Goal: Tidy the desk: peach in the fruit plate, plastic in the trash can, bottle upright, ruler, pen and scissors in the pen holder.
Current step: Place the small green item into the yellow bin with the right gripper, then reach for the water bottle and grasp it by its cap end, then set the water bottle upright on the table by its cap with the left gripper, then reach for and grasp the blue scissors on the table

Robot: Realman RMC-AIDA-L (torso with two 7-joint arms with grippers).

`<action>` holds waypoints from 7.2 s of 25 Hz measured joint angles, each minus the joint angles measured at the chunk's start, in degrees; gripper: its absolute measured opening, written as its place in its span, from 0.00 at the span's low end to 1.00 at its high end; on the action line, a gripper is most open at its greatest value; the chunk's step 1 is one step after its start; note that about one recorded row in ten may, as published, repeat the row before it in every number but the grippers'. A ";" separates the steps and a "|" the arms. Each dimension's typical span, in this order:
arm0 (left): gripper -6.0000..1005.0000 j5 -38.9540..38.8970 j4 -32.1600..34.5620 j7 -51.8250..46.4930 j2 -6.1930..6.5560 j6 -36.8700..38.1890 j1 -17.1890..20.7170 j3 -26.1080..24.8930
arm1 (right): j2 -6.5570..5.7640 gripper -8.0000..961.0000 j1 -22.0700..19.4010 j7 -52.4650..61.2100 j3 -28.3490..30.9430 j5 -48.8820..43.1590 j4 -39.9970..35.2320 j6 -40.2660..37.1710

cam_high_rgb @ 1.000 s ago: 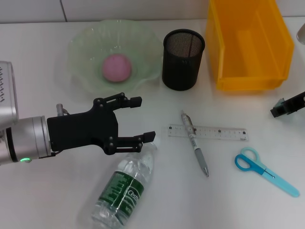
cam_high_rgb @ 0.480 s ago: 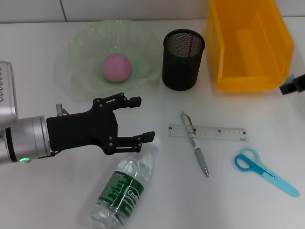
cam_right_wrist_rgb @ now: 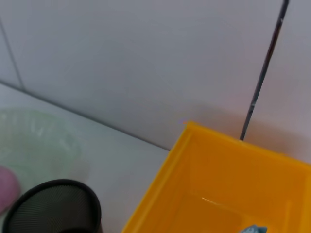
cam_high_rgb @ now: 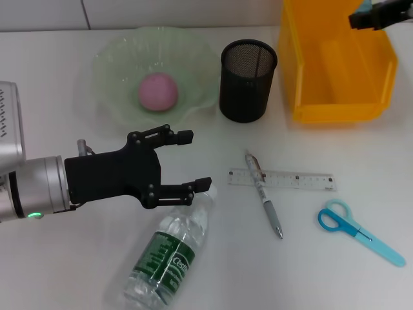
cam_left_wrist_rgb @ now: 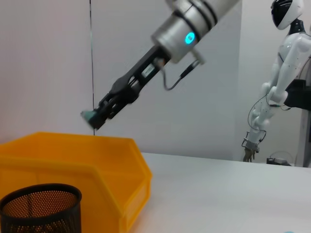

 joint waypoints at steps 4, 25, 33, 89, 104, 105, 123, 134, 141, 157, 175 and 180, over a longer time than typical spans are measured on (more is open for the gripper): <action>0.87 0.00 0.00 0.02 -0.02 0.22 -0.12 0.06 | -0.24 0.40 2.97 -3.47 -0.15 -0.28 9.58 5.55; 0.87 0.00 0.00 0.04 -0.01 0.30 -0.46 0.25 | 0.80 0.88 -7.71 -0.18 -0.39 12.52 -14.43 -10.21; 0.86 -0.52 0.40 1.58 -0.15 2.37 0.39 0.08 | 1.12 0.88 -25.05 -16.53 -3.47 35.22 -18.54 -12.10; 0.73 53.99 49.50 -104.07 -0.63 -24.31 1.82 46.51 | 0.70 0.88 -27.32 -73.24 3.29 51.38 36.32 -14.23; 0.48 52.77 59.30 -88.82 -0.10 -22.58 6.87 45.41 | 0.70 0.88 -26.93 -72.81 3.38 51.39 36.49 -13.97; 0.48 51.85 60.39 -86.49 -0.10 -22.55 7.82 44.81 | 0.70 0.88 -26.90 -72.80 3.37 51.40 36.51 -13.97; 0.48 16.25 54.20 -51.33 0.10 -12.99 15.96 14.45 | 0.70 0.88 -26.50 -72.41 3.37 51.40 37.06 -14.42; 0.48 11.69 46.73 -41.52 0.06 -11.14 14.70 8.29 | 0.70 0.88 -26.39 -72.12 3.37 51.40 37.09 -14.51; 0.47 9.87 44.44 -38.86 0.02 -11.00 14.30 5.90 | 0.70 0.88 -26.37 -71.86 3.22 51.40 36.85 -14.67; 0.43 7.09 39.28 -33.85 -0.13 -11.08 12.41 3.41 | 0.70 0.88 -26.12 -71.74 2.81 51.39 36.95 -14.69; 0.73 -1.30 43.86 -27.63 -0.01 -9.13 14.40 2.09 | 0.06 0.88 -27.10 -63.02 3.37 51.15 30.53 -18.07; 0.86 -4.98 43.72 -23.78 -0.10 -3.86 15.76 2.67 | -0.40 0.88 -28.78 -51.68 3.47 48.68 18.81 -21.91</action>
